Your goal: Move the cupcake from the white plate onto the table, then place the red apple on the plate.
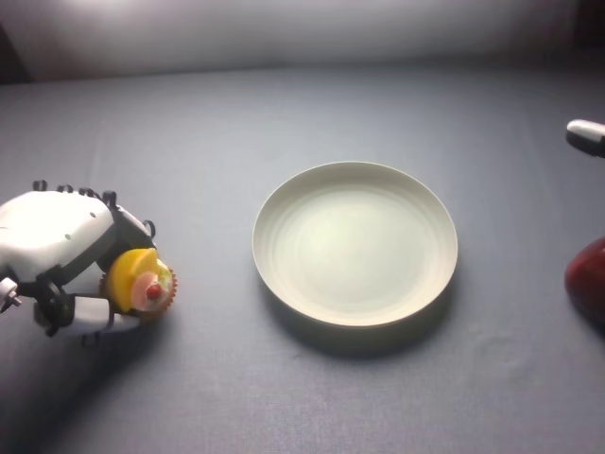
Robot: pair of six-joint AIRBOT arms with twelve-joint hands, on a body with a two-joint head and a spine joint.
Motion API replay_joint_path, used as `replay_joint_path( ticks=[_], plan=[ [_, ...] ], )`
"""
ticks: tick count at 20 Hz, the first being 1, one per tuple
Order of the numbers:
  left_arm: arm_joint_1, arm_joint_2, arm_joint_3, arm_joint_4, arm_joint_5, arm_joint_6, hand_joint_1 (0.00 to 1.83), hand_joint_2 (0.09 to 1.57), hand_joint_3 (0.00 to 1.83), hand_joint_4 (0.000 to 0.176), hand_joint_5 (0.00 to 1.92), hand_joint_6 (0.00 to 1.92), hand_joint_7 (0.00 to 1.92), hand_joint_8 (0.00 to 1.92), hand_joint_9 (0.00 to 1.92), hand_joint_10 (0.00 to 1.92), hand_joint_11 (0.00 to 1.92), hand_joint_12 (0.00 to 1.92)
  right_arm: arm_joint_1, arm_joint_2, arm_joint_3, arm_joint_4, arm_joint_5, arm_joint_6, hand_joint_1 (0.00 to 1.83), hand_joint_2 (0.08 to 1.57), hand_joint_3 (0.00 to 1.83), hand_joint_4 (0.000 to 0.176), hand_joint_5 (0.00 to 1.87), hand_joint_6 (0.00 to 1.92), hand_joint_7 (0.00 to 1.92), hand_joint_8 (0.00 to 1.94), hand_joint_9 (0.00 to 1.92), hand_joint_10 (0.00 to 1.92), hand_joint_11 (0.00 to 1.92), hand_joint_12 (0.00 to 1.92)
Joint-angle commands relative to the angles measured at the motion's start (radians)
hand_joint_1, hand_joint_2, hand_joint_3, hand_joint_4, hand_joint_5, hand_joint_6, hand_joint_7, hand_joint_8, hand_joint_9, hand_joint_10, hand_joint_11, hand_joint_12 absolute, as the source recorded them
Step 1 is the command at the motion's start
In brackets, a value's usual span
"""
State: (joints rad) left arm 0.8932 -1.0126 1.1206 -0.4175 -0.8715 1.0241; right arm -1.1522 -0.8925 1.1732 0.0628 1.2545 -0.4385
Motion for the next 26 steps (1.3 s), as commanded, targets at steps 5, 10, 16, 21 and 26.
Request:
replay_joint_path(
  ticks=[5, 10, 16, 21, 26],
  plan=[
    [0.023, 0.007, -0.008, -0.015, -0.125, 0.006, 1.14, 0.92, 0.00, 0.000, 0.74, 0.01, 0.77, 0.03, 0.80, 0.07, 0.37, 0.81, 0.011, 0.039, 0.023, -0.040, -0.030, 0.010, 0.81, 0.87, 0.00, 0.113, 0.05, 0.00, 0.14, 0.00, 0.13, 0.00, 0.00, 0.56],
    [0.042, 0.030, -0.036, -0.022, -0.181, 0.006, 0.88, 0.86, 0.00, 0.059, 0.39, 0.00, 0.47, 0.00, 0.54, 0.00, 0.12, 1.01, 0.043, 0.049, 0.056, -0.111, -0.196, 0.010, 0.71, 0.81, 0.00, 0.094, 0.04, 0.00, 0.28, 0.00, 0.33, 0.01, 0.07, 0.87],
    [0.051, 0.075, -0.099, 0.020, -0.301, 0.006, 0.78, 0.80, 0.00, 0.176, 0.01, 0.00, 0.08, 0.00, 0.16, 0.00, 0.00, 0.53, 0.126, 0.000, 0.101, -0.182, -0.305, 0.008, 0.97, 0.88, 0.00, 0.004, 0.44, 0.00, 0.58, 0.01, 0.67, 0.02, 0.44, 0.81],
    [0.062, 0.104, -0.145, 0.050, -0.389, 0.006, 0.78, 0.80, 0.00, 0.176, 0.02, 0.00, 0.04, 0.00, 0.12, 0.00, 0.00, 0.61, 0.177, -0.011, 0.114, -0.205, -0.342, -0.025, 1.36, 1.03, 0.00, 0.000, 1.18, 0.49, 1.10, 0.69, 1.12, 0.87, 0.91, 1.23],
    [0.089, 0.115, -0.171, 0.043, -0.450, 0.006, 0.72, 0.81, 0.00, 0.176, 0.03, 0.00, 0.00, 0.00, 0.06, 0.00, 0.00, 0.65, 0.332, -0.035, 0.113, -0.243, -0.235, -0.025, 1.38, 1.11, 0.00, 0.000, 1.06, 0.66, 0.88, 1.21, 0.91, 1.27, 0.81, 1.44]
  ],
)
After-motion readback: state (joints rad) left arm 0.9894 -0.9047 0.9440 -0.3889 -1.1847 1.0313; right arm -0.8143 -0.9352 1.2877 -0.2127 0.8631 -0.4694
